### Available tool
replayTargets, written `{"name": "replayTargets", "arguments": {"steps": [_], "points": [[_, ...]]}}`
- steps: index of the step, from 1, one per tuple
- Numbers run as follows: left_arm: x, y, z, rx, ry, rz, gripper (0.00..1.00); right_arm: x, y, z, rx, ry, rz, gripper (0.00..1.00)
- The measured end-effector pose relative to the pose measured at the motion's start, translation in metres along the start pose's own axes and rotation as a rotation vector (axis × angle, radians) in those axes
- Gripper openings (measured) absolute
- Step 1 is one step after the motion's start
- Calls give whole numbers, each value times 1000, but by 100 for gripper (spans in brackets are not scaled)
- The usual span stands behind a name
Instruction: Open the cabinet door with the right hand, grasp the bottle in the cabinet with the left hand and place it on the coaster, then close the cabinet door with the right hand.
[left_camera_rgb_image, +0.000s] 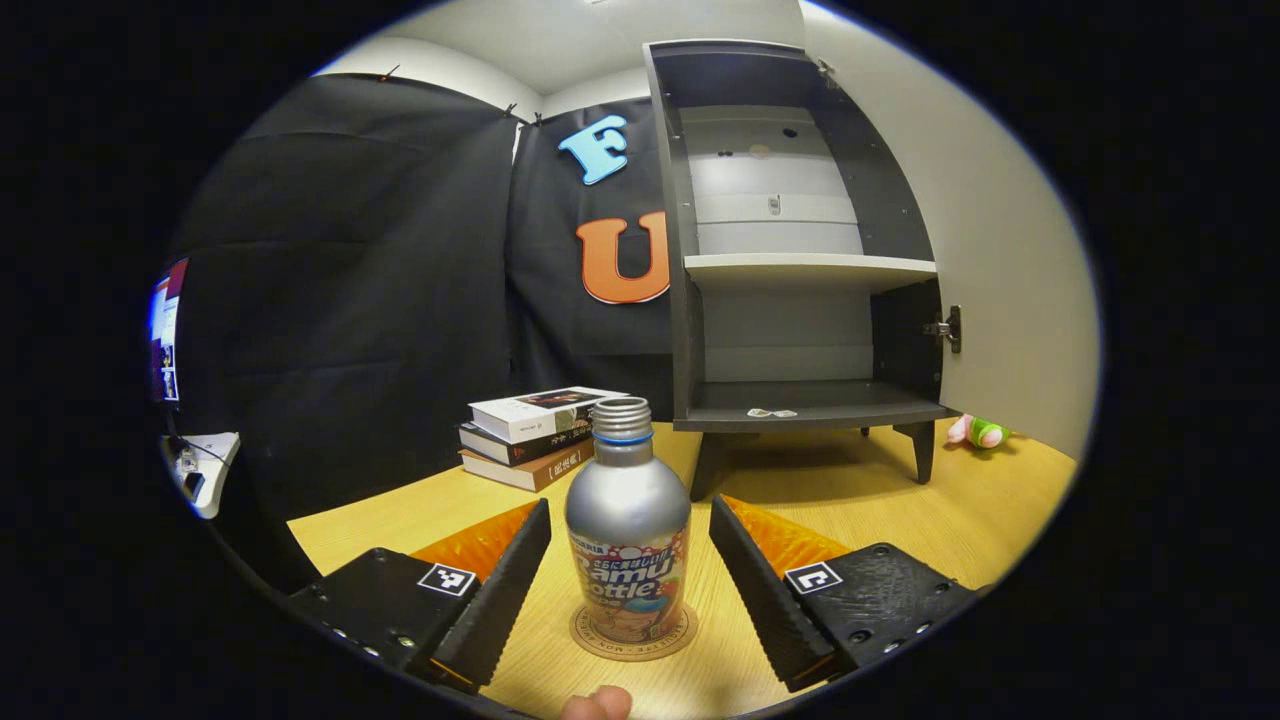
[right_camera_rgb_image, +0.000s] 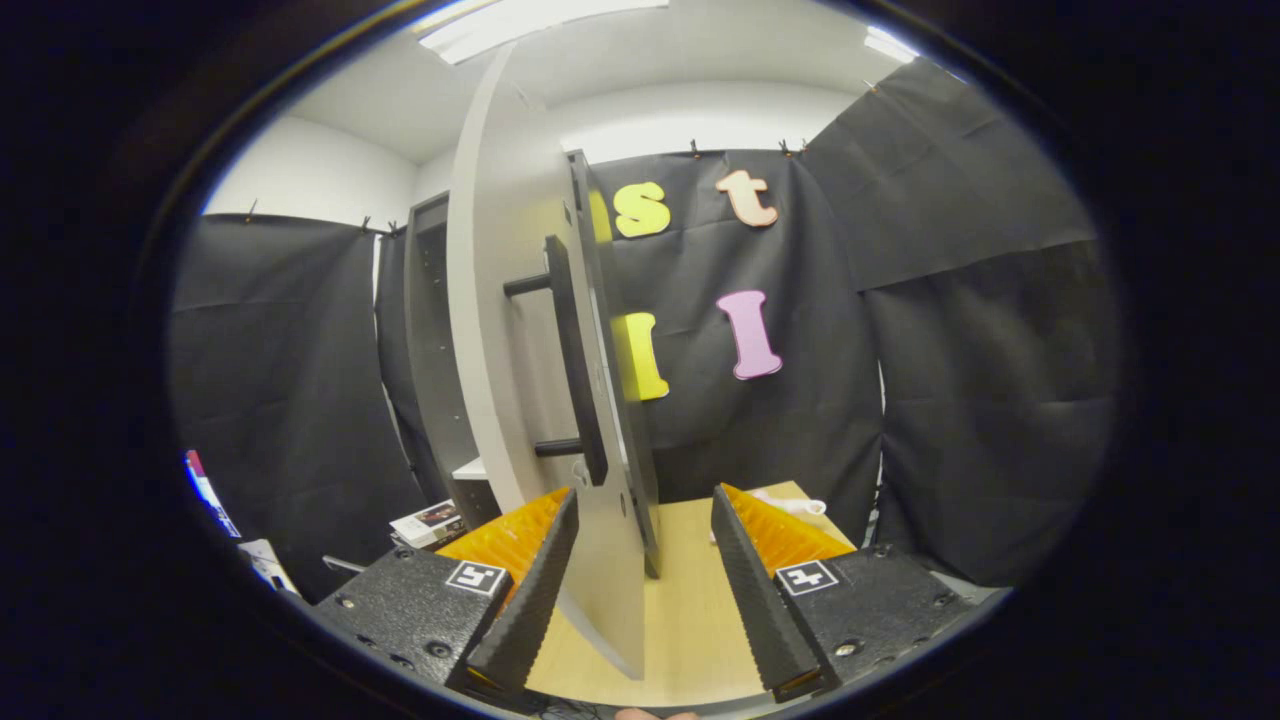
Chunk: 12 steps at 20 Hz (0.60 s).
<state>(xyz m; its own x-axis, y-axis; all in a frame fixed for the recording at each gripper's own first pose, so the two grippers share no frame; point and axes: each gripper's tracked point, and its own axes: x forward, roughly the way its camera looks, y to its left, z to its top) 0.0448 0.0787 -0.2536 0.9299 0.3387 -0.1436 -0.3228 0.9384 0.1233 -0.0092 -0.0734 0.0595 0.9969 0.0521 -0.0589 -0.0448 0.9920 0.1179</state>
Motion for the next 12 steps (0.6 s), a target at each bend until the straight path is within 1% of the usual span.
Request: {"name": "replayTargets", "arguments": {"steps": [2, 3, 5, 6, 8, 10, 12], "points": [[-10, 12, 20, -13, -26, 39, 96, 1, -3, 0, -2, -4, -4, 84], [-15, 17, 37, -31, -48, 51, 96, 2, -4, 0, 0, -7, -6, 84], [-29, 19, 77, -57, -87, 31, 96, 4, -5, 0, 13, -22, -5, 84], [-35, 24, 100, -54, -117, 25, 96, 3, -5, -1, 22, -33, 1, 84], [-39, 44, 142, -30, -165, 61, 96, 6, -6, -2, 46, -51, 10, 84], [-42, 47, 176, -30, -161, 43, 95, 9, -6, -4, 71, -63, 20, 84], [-44, 44, 202, -65, -157, 3, 95, 9, -6, -1, 59, -76, 27, 84]]}}
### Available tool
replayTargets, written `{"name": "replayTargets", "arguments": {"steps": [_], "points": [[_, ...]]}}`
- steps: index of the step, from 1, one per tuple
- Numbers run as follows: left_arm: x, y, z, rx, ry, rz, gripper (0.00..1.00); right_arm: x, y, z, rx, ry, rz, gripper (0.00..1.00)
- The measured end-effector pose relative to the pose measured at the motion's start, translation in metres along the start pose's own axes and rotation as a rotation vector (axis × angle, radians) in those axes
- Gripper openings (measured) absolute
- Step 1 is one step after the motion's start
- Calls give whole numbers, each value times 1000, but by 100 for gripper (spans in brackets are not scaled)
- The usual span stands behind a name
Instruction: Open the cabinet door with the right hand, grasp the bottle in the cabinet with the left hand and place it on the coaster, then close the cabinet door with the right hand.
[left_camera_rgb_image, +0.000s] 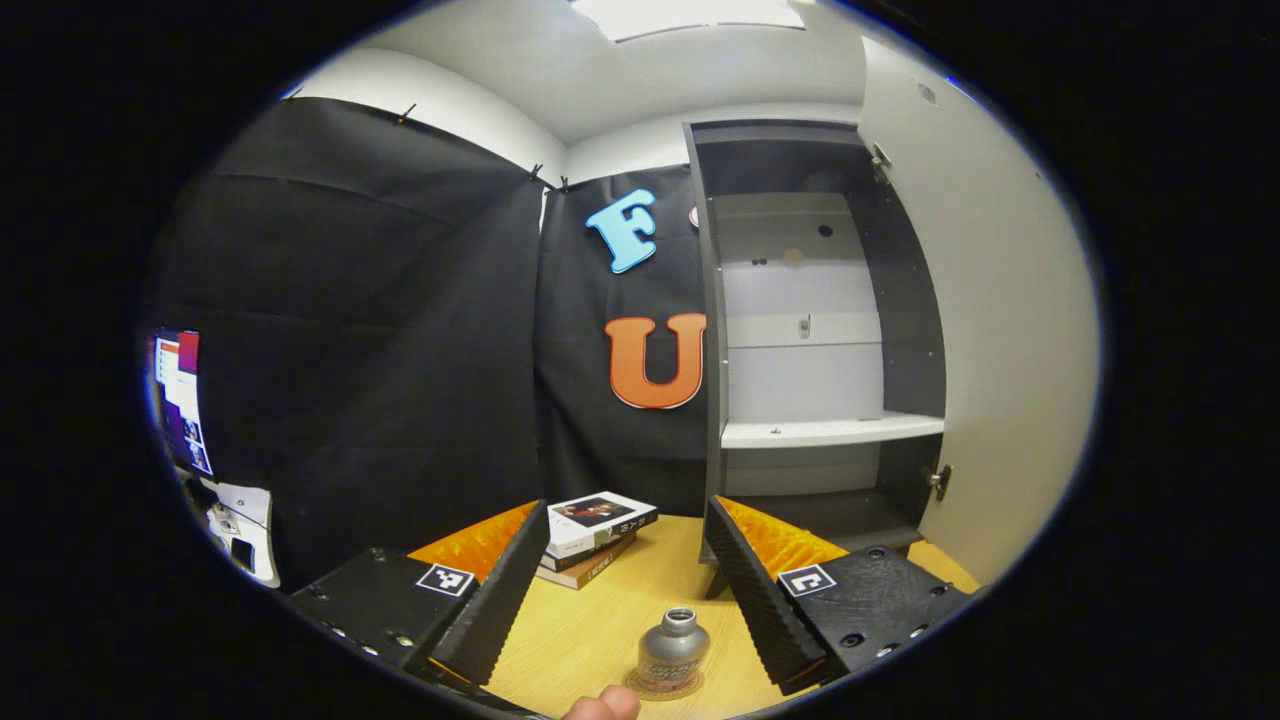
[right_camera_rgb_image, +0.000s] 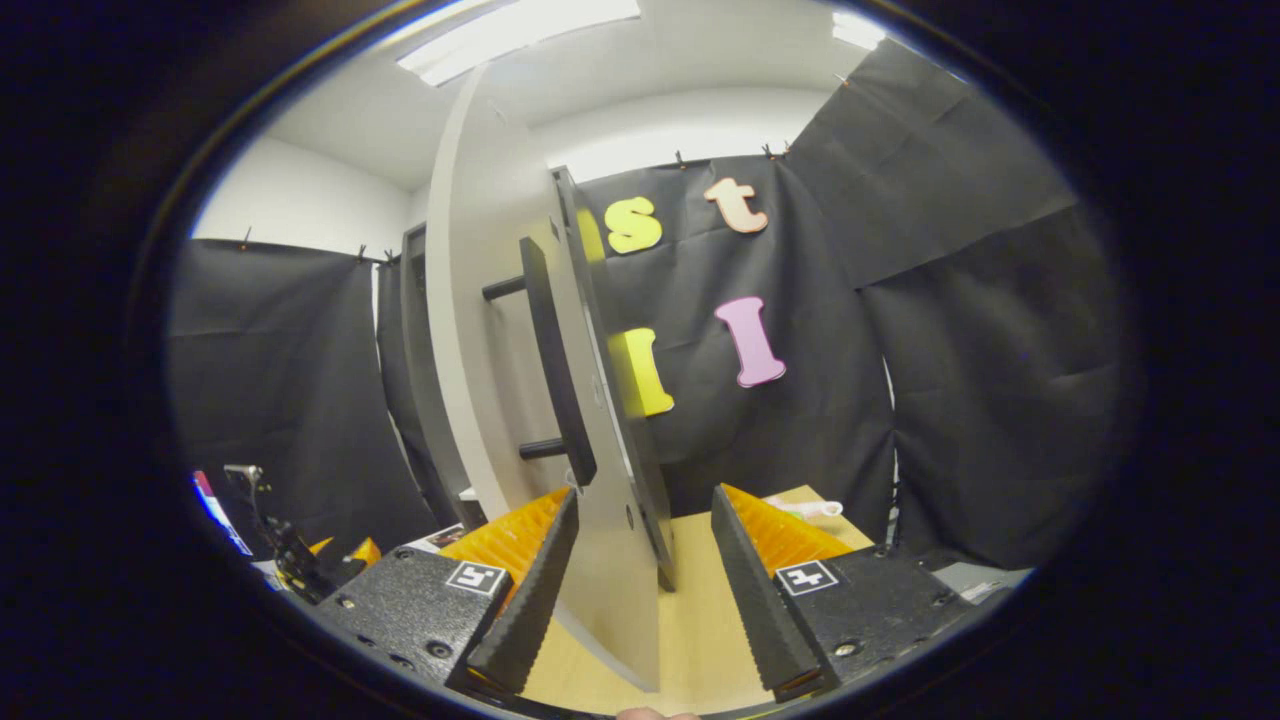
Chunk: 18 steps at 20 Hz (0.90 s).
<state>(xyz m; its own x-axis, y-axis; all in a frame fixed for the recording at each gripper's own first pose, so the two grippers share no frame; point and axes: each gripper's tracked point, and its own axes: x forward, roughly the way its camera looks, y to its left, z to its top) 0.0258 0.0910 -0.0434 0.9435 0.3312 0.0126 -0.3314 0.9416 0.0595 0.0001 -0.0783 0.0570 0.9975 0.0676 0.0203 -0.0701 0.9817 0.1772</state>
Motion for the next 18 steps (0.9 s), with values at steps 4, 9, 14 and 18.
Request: {"name": "replayTargets", "arguments": {"steps": [4, 9, 14, 18], "points": [[-10, -13, 45, -56, -3, -90, 95, -3, -18, 23, -63, -60, -48, 83], [-28, -36, 80, -78, -23, -186, 94, 16, -21, 39, -61, -78, -39, 83], [-39, -37, 81, -40, -26, -196, 95, 23, -11, 49, -95, -92, -14, 84], [-40, -38, 77, -28, -20, -205, 95, 24, -9, 52, -118, -89, -18, 81]]}}
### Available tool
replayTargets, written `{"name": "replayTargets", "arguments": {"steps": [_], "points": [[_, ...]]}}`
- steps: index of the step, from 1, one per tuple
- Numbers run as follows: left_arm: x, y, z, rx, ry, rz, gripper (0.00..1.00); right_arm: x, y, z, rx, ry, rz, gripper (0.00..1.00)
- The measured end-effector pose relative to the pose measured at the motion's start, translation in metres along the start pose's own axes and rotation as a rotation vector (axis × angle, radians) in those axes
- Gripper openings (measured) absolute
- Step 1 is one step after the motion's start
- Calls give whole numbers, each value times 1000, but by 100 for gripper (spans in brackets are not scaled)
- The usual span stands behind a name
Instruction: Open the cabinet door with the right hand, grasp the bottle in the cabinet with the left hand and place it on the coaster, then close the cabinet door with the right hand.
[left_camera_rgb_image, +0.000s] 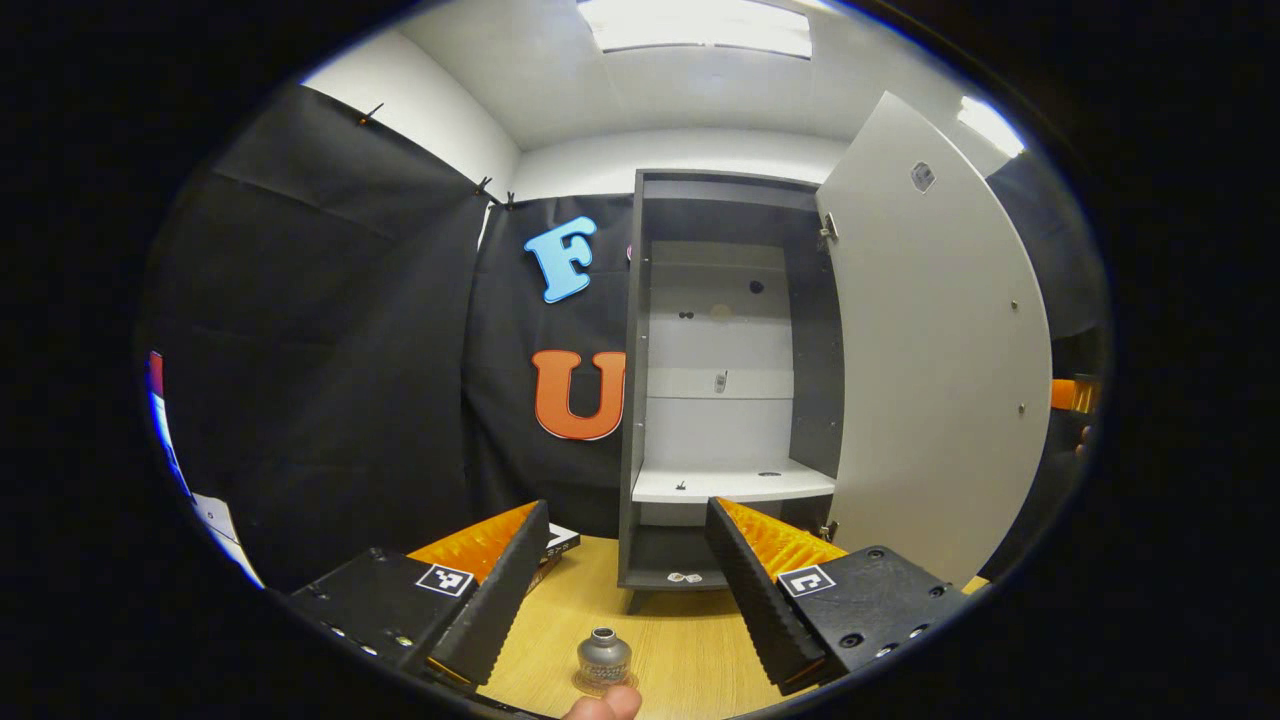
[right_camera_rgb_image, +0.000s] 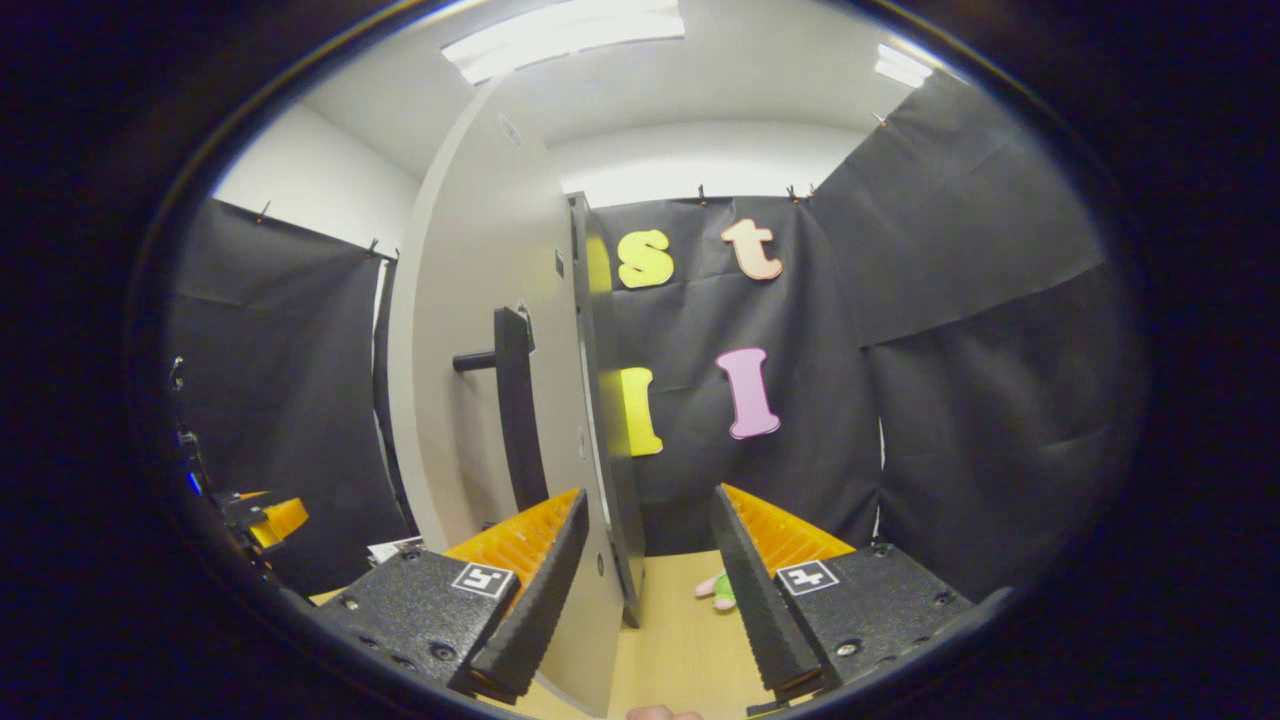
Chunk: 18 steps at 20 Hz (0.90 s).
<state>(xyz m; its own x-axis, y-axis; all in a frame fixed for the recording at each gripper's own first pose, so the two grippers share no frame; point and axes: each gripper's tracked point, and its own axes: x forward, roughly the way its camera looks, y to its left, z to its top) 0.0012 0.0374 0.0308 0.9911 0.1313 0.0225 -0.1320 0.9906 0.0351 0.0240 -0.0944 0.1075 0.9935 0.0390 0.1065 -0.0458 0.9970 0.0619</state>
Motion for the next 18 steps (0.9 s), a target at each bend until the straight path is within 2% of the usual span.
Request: {"name": "replayTargets", "arguments": {"steps": [2, 3, 4, 5, 6, 11, 12, 13, 18], "points": [[-4, 0, -3, 1, 8, -5, 95, -1, 2, -1, 2, 3, -7, 82], [-5, -2, -4, -2, 9, -13, 94, -1, 4, -2, 1, 8, -10, 79], [-5, -2, -4, -3, 10, -17, 95, -2, 8, -2, -2, 6, -9, 81], [-6, -3, -3, -2, 9, -20, 95, -2, 14, -2, -8, 10, -2, 78], [-6, -4, -5, 2, 9, -24, 95, -3, 22, -4, -12, 8, 13, 81], [-12, -4, -16, 14, 29, -42, 95, 3, 81, -14, 9, 36, 143, 81], [-14, -3, -20, 14, 37, -44, 95, 6, 94, -16, 11, 41, 171, 78], [-15, -2, -22, 16, 41, -45, 95, 10, 107, -17, 8, 44, 197, 81], [-20, 7, -33, 32, 54, -42, 95, 38, 168, -25, -18, 50, 292, 81]]}}
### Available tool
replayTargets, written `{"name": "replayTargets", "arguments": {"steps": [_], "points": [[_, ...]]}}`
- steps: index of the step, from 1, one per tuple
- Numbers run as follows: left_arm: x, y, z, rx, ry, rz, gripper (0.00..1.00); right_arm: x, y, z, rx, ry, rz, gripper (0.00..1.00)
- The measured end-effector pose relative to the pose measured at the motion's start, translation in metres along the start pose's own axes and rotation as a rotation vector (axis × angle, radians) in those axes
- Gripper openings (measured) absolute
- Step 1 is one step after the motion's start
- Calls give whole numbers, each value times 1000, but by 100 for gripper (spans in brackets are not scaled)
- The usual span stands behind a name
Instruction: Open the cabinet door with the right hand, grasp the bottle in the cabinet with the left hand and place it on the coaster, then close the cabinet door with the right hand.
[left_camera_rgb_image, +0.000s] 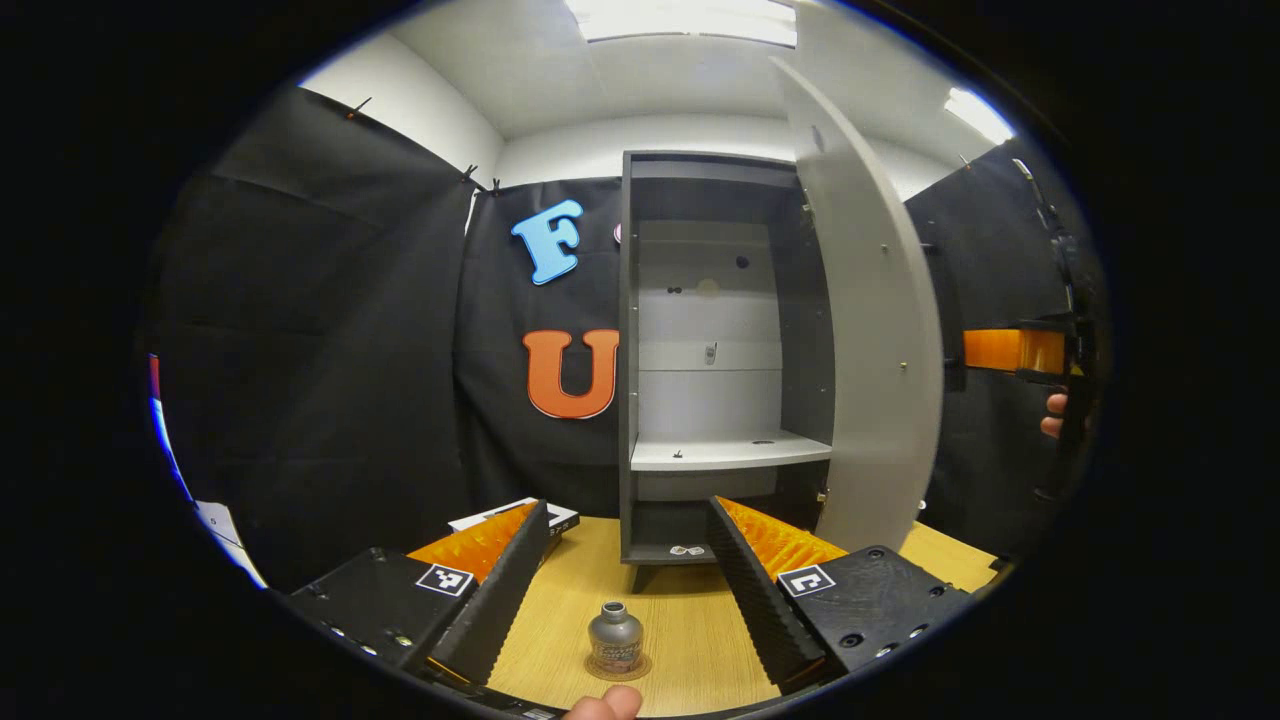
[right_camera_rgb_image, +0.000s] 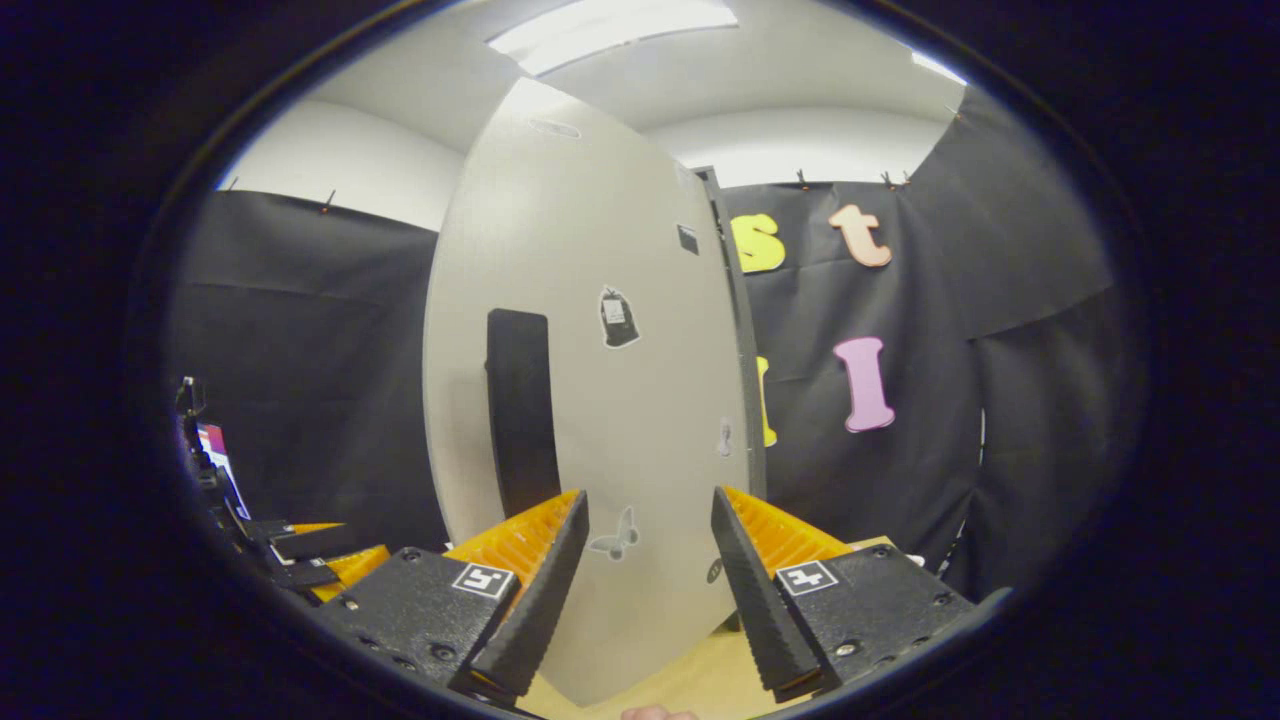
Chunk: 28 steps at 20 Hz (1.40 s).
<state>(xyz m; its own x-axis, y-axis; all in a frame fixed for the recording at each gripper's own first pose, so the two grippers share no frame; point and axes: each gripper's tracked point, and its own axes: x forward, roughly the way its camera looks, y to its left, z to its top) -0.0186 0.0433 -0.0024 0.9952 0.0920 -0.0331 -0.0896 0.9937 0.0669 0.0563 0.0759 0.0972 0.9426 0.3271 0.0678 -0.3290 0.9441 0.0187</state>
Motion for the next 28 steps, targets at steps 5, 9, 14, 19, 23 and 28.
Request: {"name": "replayTargets", "arguments": {"steps": [5, 9, 14, 19, 23, 28], "points": [[-3, 9, -6, -6, 8, -4, 95, 65, 51, -8, 4, 11, 86, 81], [0, 21, -10, -6, 9, 14, 95, 131, 86, -19, -4, -26, 115, 82], [1, 45, -16, -5, 19, 61, 95, 193, 91, -35, -54, -22, 56, 82], [1, 58, -23, -21, 22, 82, 95, 184, 83, -40, -50, -26, 21, 83], [3, 55, -23, -13, 20, 82, 95, 127, 67, -28, -92, -42, 11, 81], [7, 28, -16, -17, -5, 31, 95, 47, 28, -13, -125, -52, -60, 84]]}}
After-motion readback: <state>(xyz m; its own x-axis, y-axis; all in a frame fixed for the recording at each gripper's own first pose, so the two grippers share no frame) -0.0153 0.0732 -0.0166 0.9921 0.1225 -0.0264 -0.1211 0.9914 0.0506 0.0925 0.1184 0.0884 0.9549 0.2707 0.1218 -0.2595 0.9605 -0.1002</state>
